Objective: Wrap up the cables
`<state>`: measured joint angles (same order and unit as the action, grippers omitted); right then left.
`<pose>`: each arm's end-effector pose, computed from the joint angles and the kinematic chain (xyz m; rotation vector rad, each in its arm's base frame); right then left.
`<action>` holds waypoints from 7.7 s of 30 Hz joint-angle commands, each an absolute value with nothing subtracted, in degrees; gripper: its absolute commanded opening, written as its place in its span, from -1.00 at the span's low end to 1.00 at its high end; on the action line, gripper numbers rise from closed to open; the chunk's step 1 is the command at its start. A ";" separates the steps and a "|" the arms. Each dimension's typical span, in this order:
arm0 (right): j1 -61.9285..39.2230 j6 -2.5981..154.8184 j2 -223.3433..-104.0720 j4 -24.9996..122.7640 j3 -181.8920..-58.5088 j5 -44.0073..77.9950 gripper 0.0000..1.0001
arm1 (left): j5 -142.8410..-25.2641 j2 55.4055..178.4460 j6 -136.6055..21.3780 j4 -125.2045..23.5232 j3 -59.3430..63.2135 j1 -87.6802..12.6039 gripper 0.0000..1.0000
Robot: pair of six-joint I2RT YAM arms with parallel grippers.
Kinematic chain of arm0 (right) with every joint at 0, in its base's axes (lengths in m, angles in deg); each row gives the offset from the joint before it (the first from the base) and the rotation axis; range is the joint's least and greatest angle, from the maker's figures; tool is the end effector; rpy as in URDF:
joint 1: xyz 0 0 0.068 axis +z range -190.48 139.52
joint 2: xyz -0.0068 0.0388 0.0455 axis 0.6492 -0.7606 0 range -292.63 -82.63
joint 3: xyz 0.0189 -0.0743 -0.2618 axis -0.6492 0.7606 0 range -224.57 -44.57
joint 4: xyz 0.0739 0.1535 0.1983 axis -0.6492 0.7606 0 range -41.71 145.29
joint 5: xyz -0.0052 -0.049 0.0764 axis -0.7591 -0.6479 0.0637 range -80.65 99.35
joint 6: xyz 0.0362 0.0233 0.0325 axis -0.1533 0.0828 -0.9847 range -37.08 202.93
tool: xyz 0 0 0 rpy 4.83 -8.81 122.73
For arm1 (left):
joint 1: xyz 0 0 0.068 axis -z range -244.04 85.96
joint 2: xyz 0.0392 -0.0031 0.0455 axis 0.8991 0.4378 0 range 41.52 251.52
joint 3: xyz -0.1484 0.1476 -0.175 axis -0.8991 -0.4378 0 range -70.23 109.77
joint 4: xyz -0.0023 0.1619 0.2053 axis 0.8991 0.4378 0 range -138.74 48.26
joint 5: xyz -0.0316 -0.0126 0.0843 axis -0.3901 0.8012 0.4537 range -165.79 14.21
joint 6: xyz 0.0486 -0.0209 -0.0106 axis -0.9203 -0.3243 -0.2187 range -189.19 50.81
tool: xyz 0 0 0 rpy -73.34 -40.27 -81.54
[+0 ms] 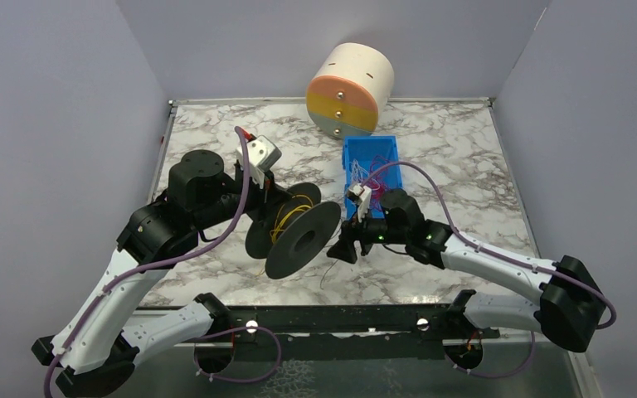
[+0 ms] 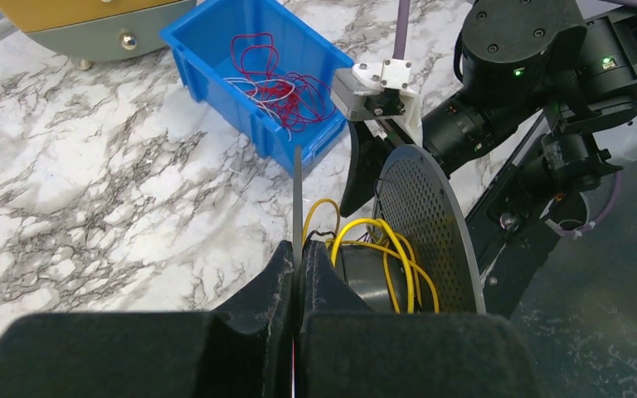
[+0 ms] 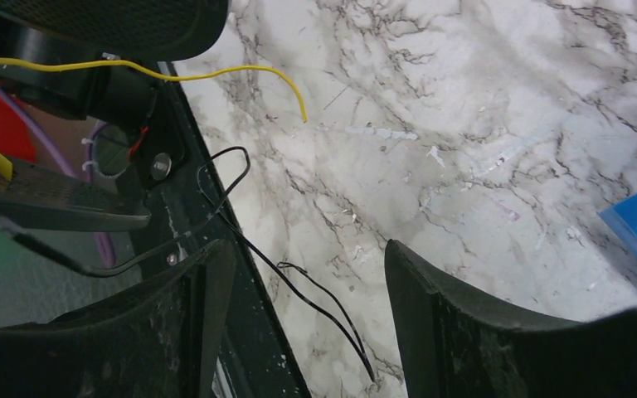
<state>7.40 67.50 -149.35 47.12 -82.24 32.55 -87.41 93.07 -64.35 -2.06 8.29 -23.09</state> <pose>0.1595 0.1974 0.2397 -0.8697 2.0217 1.0720 0.1081 -0.1034 0.4482 0.7450 1.8305 -0.7247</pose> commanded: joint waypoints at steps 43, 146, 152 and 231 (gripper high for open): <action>27.44 60.43 -154.09 35.69 -78.04 22.64 -0.98 | -50.83 95.16 -46.49 -22.87 3.25 -23.17 -1.00; 14.01 73.50 -138.74 45.00 -79.10 -8.31 -0.78 | -80.13 87.25 -66.50 -9.37 2.28 -8.23 -1.00; 14.01 71.87 -137.70 41.39 -77.07 -5.20 -0.96 | -80.53 86.55 -65.66 -10.67 3.45 -8.27 -1.00; 25.90 45.81 -154.58 10.97 -74.20 24.34 -0.98 | -37.05 93.17 -49.62 -32.80 -7.98 -8.18 -1.00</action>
<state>24.62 46.33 -154.00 11.14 -71.05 27.92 -43.65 92.92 -51.83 -25.67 -7.80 -8.40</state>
